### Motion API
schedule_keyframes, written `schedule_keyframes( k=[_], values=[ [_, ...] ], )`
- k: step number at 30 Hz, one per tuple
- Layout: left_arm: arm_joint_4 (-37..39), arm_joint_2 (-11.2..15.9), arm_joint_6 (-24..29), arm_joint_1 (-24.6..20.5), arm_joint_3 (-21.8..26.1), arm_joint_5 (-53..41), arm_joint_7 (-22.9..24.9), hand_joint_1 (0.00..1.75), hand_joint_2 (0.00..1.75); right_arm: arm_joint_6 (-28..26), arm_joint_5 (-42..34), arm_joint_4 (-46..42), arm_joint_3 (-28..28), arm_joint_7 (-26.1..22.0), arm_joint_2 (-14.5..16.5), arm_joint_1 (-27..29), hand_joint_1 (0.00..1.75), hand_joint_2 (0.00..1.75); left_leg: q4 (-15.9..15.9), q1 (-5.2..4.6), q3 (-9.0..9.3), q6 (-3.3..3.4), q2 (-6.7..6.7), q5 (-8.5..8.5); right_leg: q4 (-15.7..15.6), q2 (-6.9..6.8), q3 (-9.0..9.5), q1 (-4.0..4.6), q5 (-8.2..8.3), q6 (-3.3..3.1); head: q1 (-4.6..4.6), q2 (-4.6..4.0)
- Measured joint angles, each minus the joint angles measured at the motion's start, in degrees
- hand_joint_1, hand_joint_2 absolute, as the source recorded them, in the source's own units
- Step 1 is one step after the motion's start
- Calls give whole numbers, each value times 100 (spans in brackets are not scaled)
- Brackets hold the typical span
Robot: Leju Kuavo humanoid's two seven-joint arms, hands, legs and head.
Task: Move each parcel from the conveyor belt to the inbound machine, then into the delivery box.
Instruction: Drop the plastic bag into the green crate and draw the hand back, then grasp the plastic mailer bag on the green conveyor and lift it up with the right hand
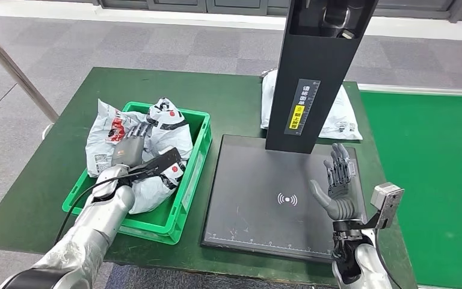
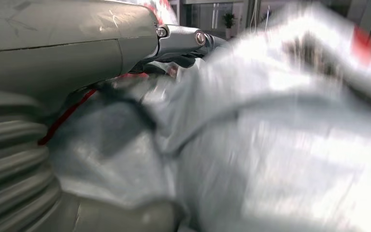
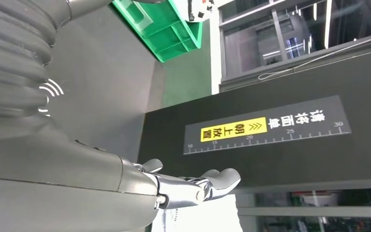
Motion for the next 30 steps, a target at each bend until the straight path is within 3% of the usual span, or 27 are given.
schedule_keyframes(
  k=[6, 14, 22, 27, 30],
  values=[
    [-878, -94, 594, 360, 2, 1169, -572, 0, 175, 18, -7, -7, -24, -28, 0, 75, 0, 175, 0, 0, -7, 0, 4, -3, -2, 2, -9, 0, 0, 0, 0, 0],
    [-2273, -318, 1415, 881, -135, 2972, -1685, 0, 175, -133, -79, 40, -24, -188, -2, 77, 0, 175, 0, 0, -14, 0, 0, -3, -2, 1, -14, 1, -2, 0, -1, 0],
    [-2512, -359, 1470, 976, -240, 3050, -1757, 0, 175, -141, -76, 47, -24, -206, -2, 77, 0, 175, 0, 0, -15, 0, -1, -3, -3, 0, -14, 0, -2, 0, -1, 0],
    [-3073, -491, 1556, 1255, -550, 3102, -1777, 0, 175, -168, -49, 114, -24, -281, -2, 80, 0, 175, 0, 0, -16, 3, 2, -5, -4, 1, -15, 0, -2, 0, 0, 0],
    [-3395, -554, 1210, 1407, -829, 3654, -1776, 0, 175, -201, -75, 233, -24, -373, -4, 48, 0, 175, 0, 0, -16, 3, 2, -5, -3, 1, -15, 1, -2, 0, -1, 0]
  ],
)
